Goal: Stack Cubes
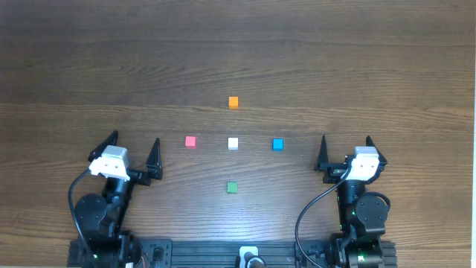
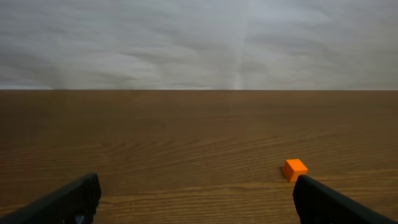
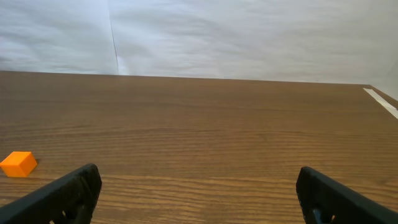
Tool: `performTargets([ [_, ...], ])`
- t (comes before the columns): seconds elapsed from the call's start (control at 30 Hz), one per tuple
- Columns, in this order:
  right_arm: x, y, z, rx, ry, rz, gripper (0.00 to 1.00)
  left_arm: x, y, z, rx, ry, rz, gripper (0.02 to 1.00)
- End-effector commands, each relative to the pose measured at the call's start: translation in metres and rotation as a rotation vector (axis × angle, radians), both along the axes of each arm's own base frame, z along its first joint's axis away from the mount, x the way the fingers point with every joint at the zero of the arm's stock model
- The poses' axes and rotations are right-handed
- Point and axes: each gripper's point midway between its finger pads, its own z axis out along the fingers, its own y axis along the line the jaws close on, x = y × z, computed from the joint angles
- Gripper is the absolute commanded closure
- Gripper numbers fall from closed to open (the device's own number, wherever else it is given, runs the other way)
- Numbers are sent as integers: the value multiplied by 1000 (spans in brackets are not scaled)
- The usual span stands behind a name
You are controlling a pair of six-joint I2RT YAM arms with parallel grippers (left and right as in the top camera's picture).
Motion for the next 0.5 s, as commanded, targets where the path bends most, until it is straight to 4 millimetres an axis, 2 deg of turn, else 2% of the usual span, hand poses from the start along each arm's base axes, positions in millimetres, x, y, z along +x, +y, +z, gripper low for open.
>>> performTargets([
  [0.03, 0, -4, -2, -5, 2, -19, 9, 0, -1, -1, 10, -4, -10, 18],
  [0.5, 0, -4, -2, -5, 2, -19, 7, 0, 1, -1, 11, -4, 1, 18],
])
